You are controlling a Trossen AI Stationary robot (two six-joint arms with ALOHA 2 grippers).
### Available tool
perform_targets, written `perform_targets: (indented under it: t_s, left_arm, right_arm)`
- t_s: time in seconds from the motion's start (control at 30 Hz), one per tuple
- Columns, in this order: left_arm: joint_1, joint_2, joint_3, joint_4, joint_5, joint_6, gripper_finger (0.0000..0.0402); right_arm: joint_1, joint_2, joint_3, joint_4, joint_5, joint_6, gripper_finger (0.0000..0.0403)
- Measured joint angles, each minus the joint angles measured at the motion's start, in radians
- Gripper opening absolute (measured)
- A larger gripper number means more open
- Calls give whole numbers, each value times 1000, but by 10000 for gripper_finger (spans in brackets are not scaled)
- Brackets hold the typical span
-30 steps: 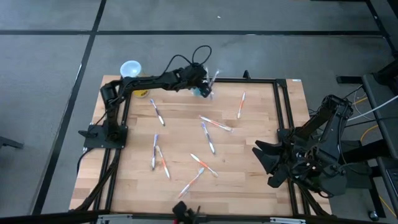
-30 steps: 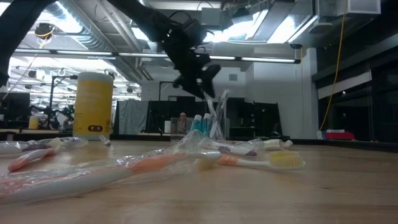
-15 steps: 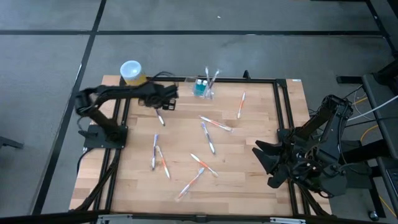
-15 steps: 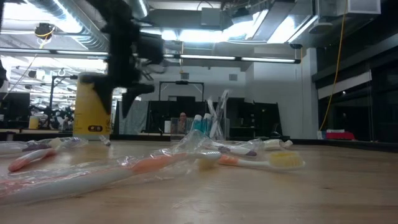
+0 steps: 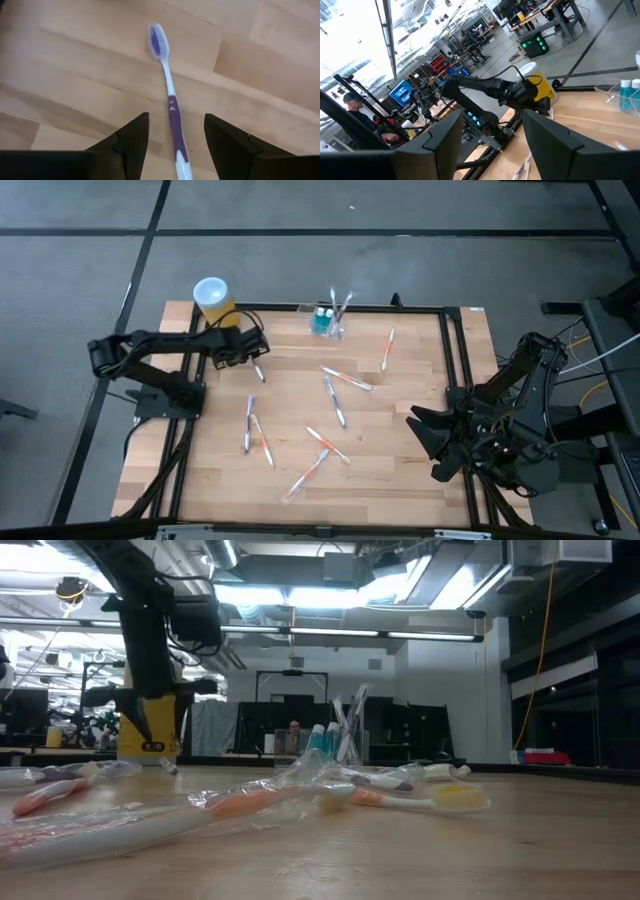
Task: Pick & Place toothbrushing station
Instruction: Put the purple toothbrush into the right section of the transparent organizer
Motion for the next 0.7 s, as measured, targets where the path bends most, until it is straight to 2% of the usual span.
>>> perform_targets:
  t_s: [0.17,0.43,0.7]
  left_arm:
    - [-47,8,0,0,71,5,177]
    - [-161,38,-1,-1,27,-113,179]
    - [-165,182,1,95,70,-113,166]
  right_arm:
    - [0,0,0,7,0,-2,213]
    - [-17,0,0,7,0,-17,213]
    - [-25,0,0,23,0,-26,213]
